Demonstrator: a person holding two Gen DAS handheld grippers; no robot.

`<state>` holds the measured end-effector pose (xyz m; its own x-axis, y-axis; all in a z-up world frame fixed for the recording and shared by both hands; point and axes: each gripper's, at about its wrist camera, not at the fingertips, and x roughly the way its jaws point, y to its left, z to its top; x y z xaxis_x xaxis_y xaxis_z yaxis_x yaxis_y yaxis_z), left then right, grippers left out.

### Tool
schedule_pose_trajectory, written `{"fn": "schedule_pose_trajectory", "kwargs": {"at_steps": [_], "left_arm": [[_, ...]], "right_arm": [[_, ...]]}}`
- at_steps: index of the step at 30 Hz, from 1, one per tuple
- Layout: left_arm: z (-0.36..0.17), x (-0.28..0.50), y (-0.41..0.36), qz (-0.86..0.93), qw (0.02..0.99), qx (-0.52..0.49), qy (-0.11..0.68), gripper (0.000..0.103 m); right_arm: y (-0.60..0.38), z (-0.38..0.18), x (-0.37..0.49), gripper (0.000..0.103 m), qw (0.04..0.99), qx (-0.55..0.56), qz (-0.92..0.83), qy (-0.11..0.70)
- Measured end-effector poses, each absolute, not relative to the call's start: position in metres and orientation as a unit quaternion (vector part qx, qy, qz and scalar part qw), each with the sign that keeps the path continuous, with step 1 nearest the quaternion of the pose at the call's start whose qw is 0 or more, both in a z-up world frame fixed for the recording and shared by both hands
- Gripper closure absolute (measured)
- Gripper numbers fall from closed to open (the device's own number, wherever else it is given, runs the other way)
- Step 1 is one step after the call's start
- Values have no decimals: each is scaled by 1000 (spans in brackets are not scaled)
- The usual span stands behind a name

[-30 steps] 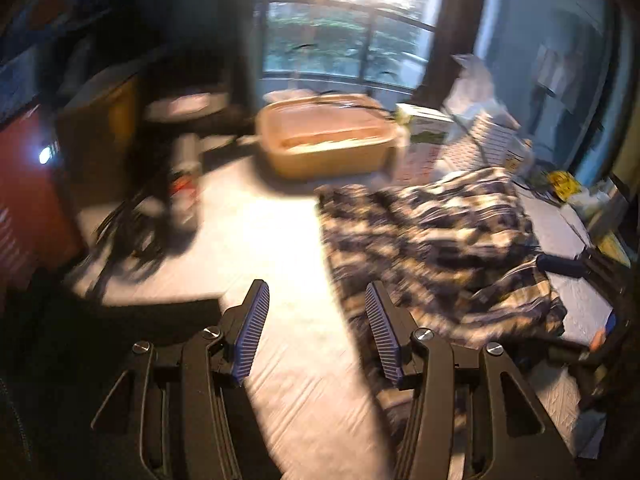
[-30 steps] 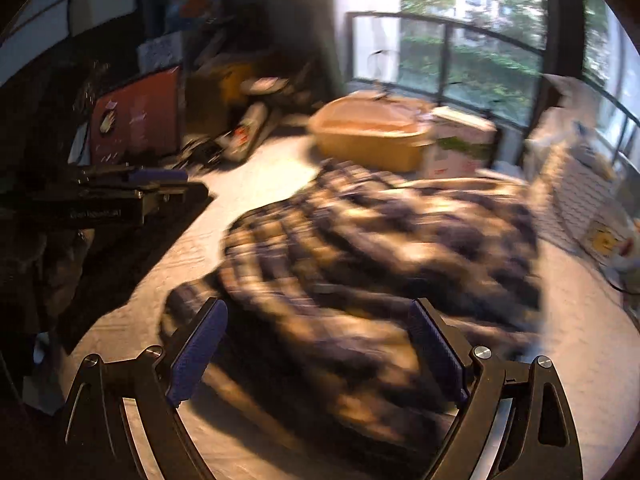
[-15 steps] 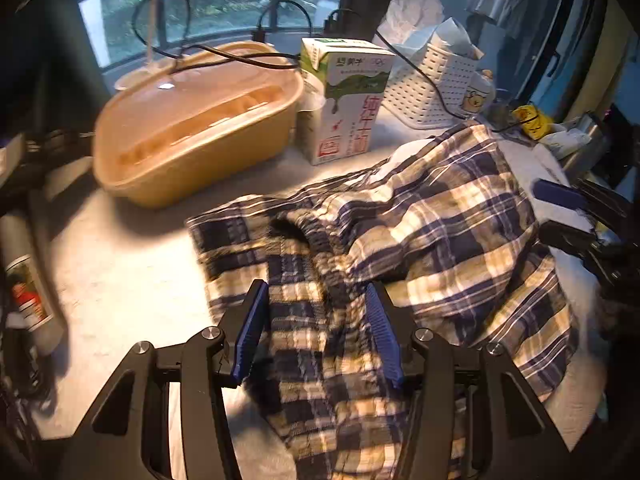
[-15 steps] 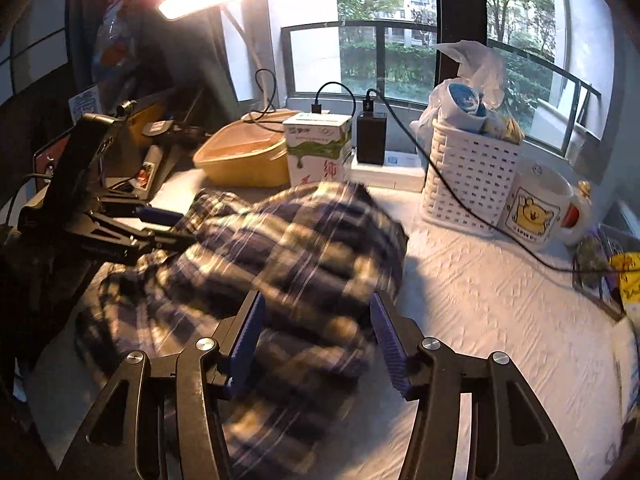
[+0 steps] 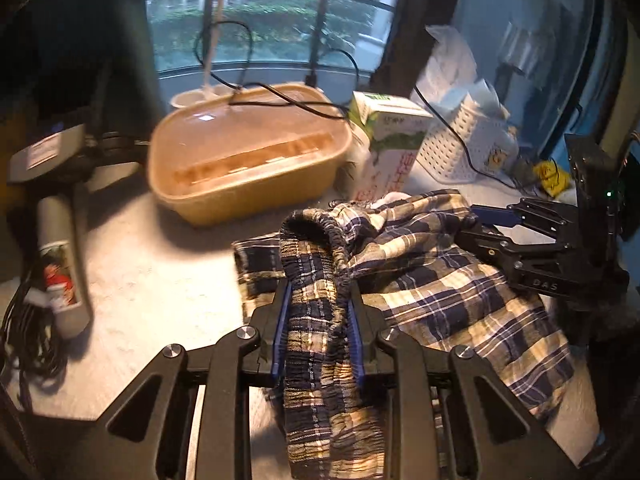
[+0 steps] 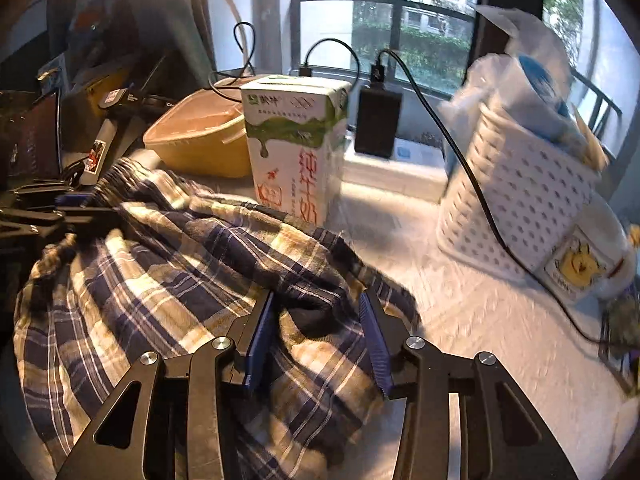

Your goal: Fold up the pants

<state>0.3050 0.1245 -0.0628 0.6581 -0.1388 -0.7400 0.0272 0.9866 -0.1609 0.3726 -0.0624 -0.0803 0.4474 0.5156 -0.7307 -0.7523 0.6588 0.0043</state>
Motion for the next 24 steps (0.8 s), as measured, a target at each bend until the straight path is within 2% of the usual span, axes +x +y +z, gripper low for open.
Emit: {"fn": "schedule_pose_trajectory", "kwargs": {"at_steps": [3,7,13,18,24], "left_arm": [[-67,303,126,-33,905,-67,418,78],[-90,315,134,-23,889,-86,449,74],[-66,304,138,-15,896,-89,434,68],[-44,290,141,14,909,-89,406,53],[-38,271,118,-57,910,-103,397,52]], "right_arm": [[-56,-74,375,58,839,-171,379,351],[-42,-93,383,58,826,-206,379,363],[-62,-72,386,58,845,-173,366,350],[-78,-50,358,58,845,-154,385,336],[-64,-58,300,57,804,-188,451,339]]}}
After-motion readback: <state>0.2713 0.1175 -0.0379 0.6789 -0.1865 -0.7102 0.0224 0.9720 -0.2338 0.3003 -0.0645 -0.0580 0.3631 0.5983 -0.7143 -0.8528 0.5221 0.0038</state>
